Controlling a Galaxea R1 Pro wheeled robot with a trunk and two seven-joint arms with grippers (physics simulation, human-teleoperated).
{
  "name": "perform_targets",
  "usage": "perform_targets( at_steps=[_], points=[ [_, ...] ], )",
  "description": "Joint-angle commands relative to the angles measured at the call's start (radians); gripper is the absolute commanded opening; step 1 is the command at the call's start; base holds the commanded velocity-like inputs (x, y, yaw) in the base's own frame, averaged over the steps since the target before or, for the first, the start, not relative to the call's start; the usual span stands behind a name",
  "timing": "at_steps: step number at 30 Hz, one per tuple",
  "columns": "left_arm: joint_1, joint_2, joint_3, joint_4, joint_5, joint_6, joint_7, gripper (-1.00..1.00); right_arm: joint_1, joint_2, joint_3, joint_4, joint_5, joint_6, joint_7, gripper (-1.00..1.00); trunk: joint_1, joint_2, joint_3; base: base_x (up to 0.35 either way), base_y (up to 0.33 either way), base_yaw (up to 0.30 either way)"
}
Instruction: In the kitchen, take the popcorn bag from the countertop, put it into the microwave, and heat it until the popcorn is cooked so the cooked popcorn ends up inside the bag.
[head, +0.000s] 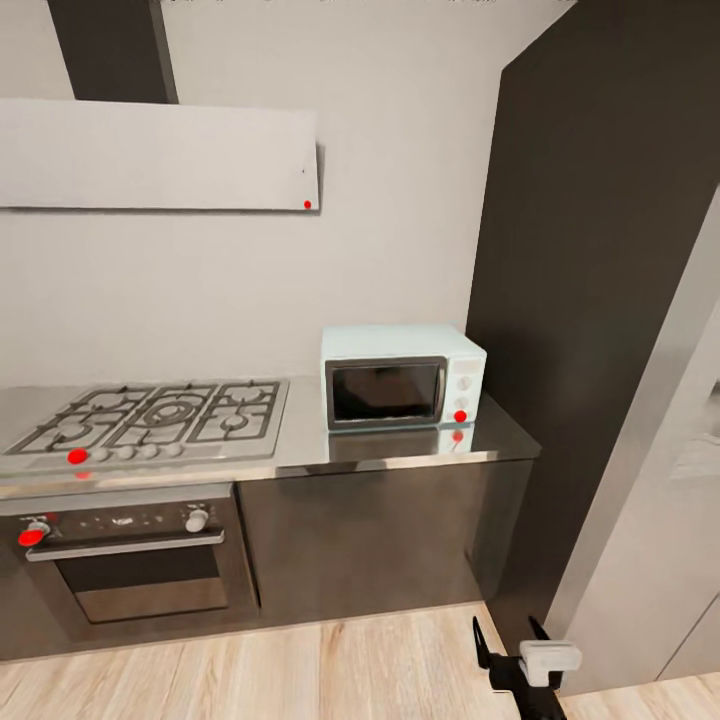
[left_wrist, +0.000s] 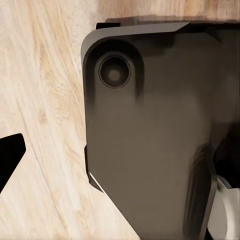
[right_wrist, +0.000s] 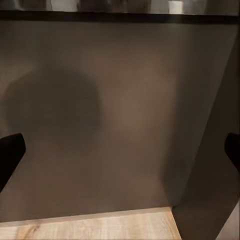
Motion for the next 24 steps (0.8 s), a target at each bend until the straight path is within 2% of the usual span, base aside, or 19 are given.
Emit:
perform_targets(
  at_steps=[1, 4, 5, 7, 8, 12, 24],
  points=[
    [-0.001, 0.000, 0.000, 0.000, -0.001, -0.001, 0.000, 1.00, -0.001, 0.000, 0.001, -0.012, 0.000, -0.002, 0.000, 1.00, -0.004, 0.006, 0.002, 0.000, 0.000, 0.000],
    [-0.001, 0.000, 0.000, -0.001, -0.001, -0.001, 0.000, 1.00, -0.001, 0.000, 0.001, -0.071, 0.002, -0.002, 0.000, 1.00, -0.015, 0.027, 0.011, 0.000, 0.000, 0.000],
    [0.000, 0.001, 0.000, -0.002, -0.001, -0.002, 0.000, 1.00, -0.001, -0.001, 0.000, -0.218, 0.002, 0.002, 0.000, 1.00, -0.019, 0.034, 0.015, 0.000, 0.000, 0.000],
    [0.000, 0.008, 0.001, -0.002, -0.001, -0.002, 0.000, 1.00, -0.001, -0.001, 0.000, -0.248, 0.002, 0.002, -0.001, 1.00, -0.027, 0.048, 0.021, 0.000, 0.000, 0.000],
    [-0.001, 0.024, 0.001, -0.026, 0.001, -0.002, 0.000, 1.00, -0.002, -0.002, -0.001, -0.296, 0.003, 0.002, -0.002, 1.00, -0.031, 0.055, 0.024, 0.000, 0.000, 0.000],
    [-0.001, 0.028, 0.003, -0.052, 0.002, -0.002, 0.000, 1.00, -0.016, -0.002, -0.002, -0.322, 0.002, 0.006, -0.004, 1.00, -0.046, 0.083, 0.036, 0.000, 0.000, 0.000],
    [0.000, 0.026, 0.003, -0.055, 0.002, 0.001, 0.000, 1.00, -0.019, -0.002, -0.005, -0.324, 0.002, 0.002, -0.005, 1.00, -0.092, 0.167, 0.074, 0.000, 0.000, 0.000]
  ],
)
